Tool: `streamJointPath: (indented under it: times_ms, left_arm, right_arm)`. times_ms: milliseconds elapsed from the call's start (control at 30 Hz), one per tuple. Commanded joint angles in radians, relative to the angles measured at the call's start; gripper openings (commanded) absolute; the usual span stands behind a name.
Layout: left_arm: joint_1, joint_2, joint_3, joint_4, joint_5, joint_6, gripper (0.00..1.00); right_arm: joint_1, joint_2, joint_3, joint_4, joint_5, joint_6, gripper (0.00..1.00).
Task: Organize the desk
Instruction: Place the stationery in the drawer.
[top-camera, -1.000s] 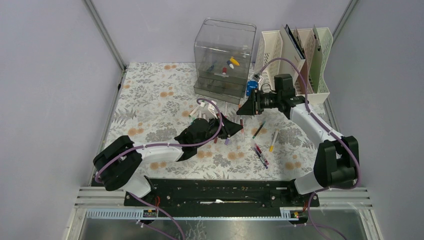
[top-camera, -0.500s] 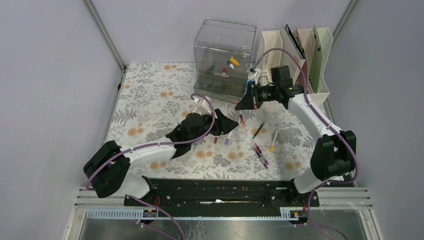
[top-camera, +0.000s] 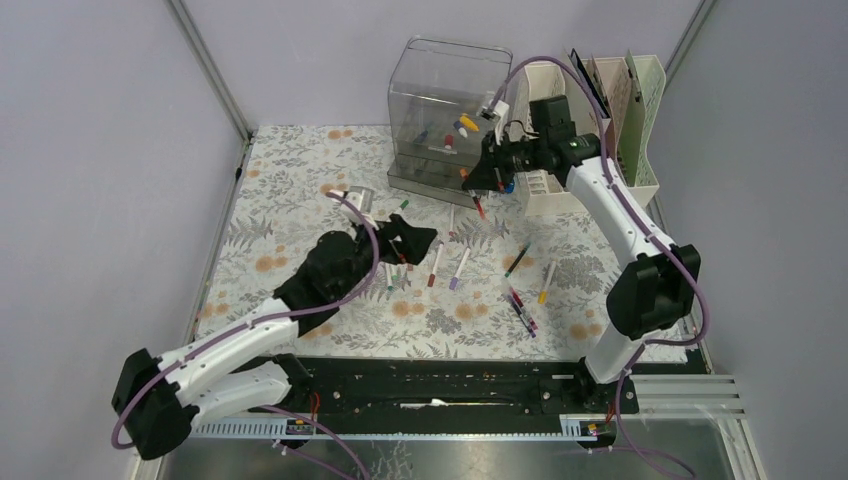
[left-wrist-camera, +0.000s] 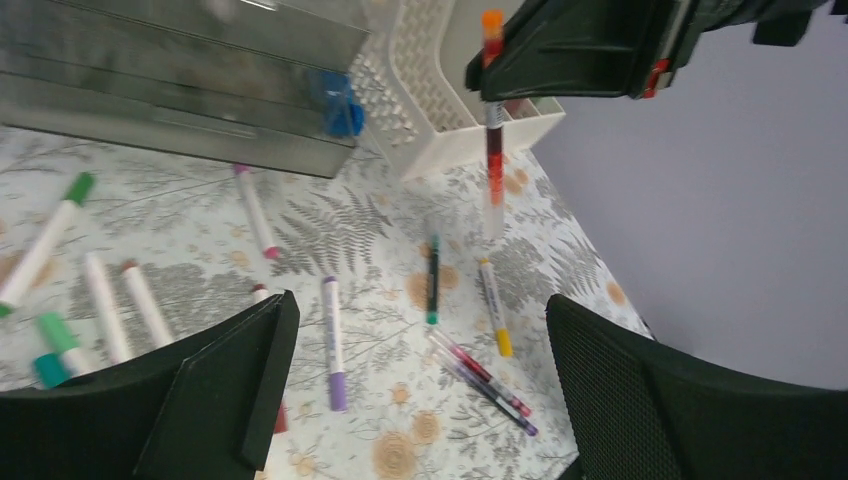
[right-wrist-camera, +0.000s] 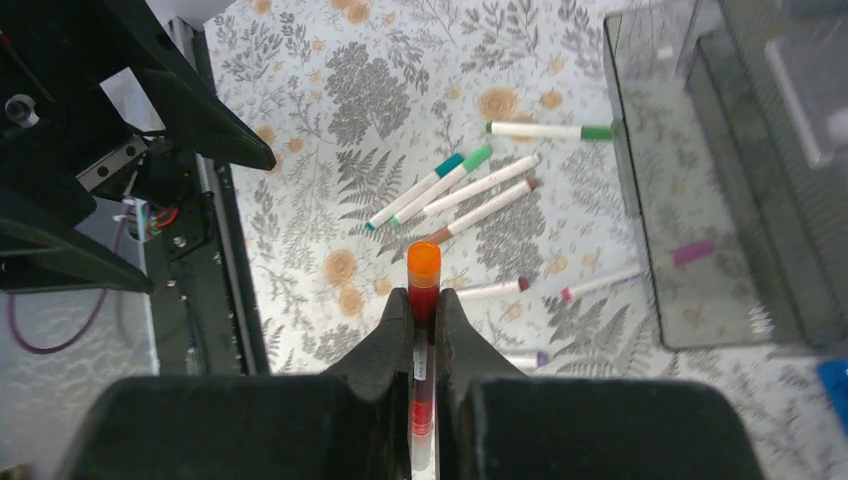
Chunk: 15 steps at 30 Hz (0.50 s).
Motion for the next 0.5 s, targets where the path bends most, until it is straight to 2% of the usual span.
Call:
streamJointPath:
  times_ms: [0,200,467]
  left_arm:
    - [0.047,-0.094,-0.076,-0.023,-0.077,0.047,0.99]
    - [0.133,-0.158,-0.101,-0.092,-0.019,0.034,0.99]
    - [0.193,-0.207,-0.135,-0.140,-0.006,0.028,0.99]
  right_arm:
    - [0.067,0.049,0.134,0.046,0.080,-0.088,0.00]
    - [0.150,0.156,0.312,0.023,0.220,-0.221,0.00]
    - [0.252,0.301,0.519,0.029,0.435,-0.371,0.00]
